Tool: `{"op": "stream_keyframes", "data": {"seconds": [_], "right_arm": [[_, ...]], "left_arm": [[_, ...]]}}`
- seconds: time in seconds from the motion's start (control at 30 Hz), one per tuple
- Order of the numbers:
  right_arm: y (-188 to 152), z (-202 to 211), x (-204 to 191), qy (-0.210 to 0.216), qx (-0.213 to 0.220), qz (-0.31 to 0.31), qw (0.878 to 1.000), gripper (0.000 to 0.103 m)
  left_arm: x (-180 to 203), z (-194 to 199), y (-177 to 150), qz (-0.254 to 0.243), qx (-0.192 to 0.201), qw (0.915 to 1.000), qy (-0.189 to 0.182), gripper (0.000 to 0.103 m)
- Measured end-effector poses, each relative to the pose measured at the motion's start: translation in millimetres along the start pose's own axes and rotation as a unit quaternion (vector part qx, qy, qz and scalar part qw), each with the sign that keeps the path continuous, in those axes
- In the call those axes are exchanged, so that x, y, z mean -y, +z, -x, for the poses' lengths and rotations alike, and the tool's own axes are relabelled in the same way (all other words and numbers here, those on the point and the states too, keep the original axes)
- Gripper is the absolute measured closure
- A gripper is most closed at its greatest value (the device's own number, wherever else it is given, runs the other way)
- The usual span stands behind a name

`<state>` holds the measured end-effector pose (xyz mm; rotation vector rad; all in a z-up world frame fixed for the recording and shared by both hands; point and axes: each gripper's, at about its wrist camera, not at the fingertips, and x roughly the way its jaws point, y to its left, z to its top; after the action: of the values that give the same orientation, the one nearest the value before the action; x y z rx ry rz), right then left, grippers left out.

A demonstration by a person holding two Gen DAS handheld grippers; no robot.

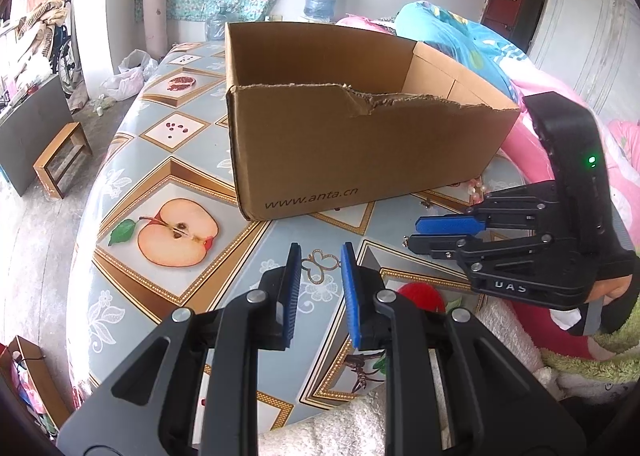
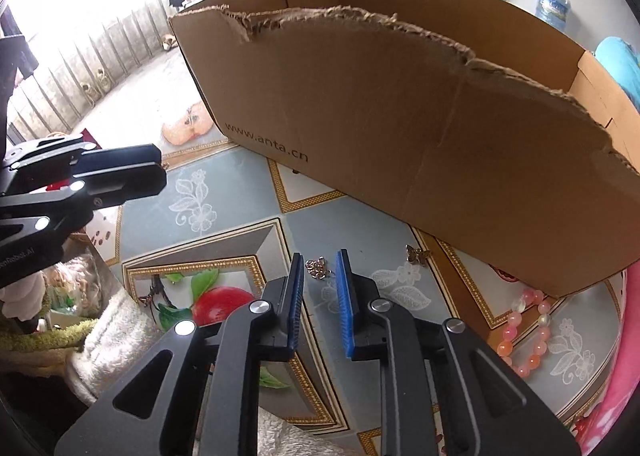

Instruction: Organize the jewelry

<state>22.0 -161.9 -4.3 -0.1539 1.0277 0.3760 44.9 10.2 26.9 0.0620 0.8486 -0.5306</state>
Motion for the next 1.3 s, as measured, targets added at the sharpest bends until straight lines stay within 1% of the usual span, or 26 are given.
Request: {"op": "stream_keyframes", "data": {"seconds": [0.07,0.17,0.23,0.27,0.4,0.47,0.57,0.67,0.83,1.0,1.17,1.3], "right_arm": [[-0.4,-2.9,-0.9,-0.006,-0.004,0.009,1.0,0.086],[5.4,-8.3,-2.6,-0.003,-0.013,0.014,1.0,0.086],[9.3,-11.2,-4.5,0.006,-0.023,0.017,1.0,0.091],[11.3,-12.7,-5.8,0.01,-0.029,0.02,0.999,0.097],[19.8,-14.0,-10.2,0.006,-0.052,0.035,0.998,0.1],[24.3,-17.0,-5.1,0.021,-0.063,0.013,0.998,0.1],[28.4,-15.1,6.1,0.047,-0.061,-0.021,0.997,0.1],[32.3,-4.6,8.9,0.063,-0.05,-0.04,0.996,0.1],[40.4,20.9,2.9,0.075,-0.022,-0.048,0.996,0.1],[50.5,59.4,-1.0,0.085,0.025,-0.048,0.995,0.1],[67.7,111.3,13.2,0.094,0.094,-0.051,0.99,0.101],[83.4,141.1,34.4,0.082,0.143,-0.057,0.985,0.101]], "left_arm": [[-2.1,-0.5,-0.1,0.003,0.0,1.0,-0.001,0.084],[-6.3,-0.6,-0.6,0.006,0.001,1.0,-0.003,0.084],[-8.7,-0.6,-1.1,0.009,0.001,0.9999,-0.005,0.084],[-9.5,-0.3,-0.9,0.009,0.002,0.9999,-0.006,0.084],[-12.7,1.2,-0.4,0.01,0.005,0.9999,-0.009,0.084],[-14.1,2.4,-0.6,0.011,0.007,0.9999,-0.01,0.084],[-15.9,6.3,-0.5,0.012,0.013,0.9998,-0.011,0.084],[-17.6,12.1,-0.6,0.012,0.019,0.9997,-0.011,0.084],[-17.8,25.4,1.7,0.008,0.033,0.9994,-0.008,0.084],[-13.0,49.2,10.3,-0.005,0.062,0.998,-0.01,0.084],[-0.6,78.2,37.2,-0.023,0.103,0.9938,-0.037,0.084],[17.1,86.3,67.2,-0.053,0.121,0.9896,-0.055,0.084]]}}
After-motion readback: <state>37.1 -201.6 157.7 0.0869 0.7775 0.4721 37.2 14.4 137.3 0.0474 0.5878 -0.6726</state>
